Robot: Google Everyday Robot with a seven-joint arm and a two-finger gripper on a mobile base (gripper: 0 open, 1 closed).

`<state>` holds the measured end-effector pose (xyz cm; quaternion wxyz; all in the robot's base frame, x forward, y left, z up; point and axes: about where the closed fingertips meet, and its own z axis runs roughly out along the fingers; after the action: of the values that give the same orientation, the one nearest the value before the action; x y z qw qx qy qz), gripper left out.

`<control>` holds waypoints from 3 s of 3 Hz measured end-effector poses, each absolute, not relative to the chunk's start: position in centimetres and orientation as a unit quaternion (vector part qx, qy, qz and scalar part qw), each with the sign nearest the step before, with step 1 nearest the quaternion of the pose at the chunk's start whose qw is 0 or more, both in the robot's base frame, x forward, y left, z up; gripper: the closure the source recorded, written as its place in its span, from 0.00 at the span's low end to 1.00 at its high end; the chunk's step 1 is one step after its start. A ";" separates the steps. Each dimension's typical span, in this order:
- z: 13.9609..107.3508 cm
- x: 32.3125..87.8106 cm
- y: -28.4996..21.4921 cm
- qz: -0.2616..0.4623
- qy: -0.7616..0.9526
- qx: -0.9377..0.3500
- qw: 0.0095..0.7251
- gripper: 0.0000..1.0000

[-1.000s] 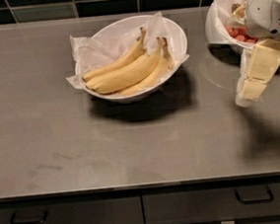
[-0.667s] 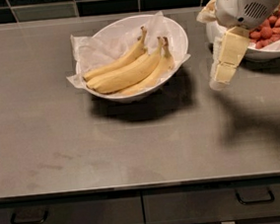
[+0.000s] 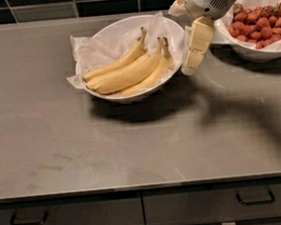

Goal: Pick banana from white bowl

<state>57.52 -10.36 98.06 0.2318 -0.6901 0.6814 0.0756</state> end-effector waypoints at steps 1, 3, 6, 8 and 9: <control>98.2 58.2 -10.4 0.074 0.680 -0.688 0.240 0.00; 101.6 62.8 -8.2 0.047 0.644 -0.721 0.252 0.00; 105.0 67.0 -5.4 0.025 0.621 -0.719 0.311 0.00; 104.6 66.8 -4.6 0.070 0.625 -0.711 0.313 0.00; 104.6 68.4 -2.8 0.090 0.622 -0.700 0.338 0.00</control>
Offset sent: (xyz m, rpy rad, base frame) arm 0.0538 0.0064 0.0555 -0.0273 -0.1142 0.0666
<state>68.37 -2.82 104.57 0.3382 -0.7005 0.6220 0.0898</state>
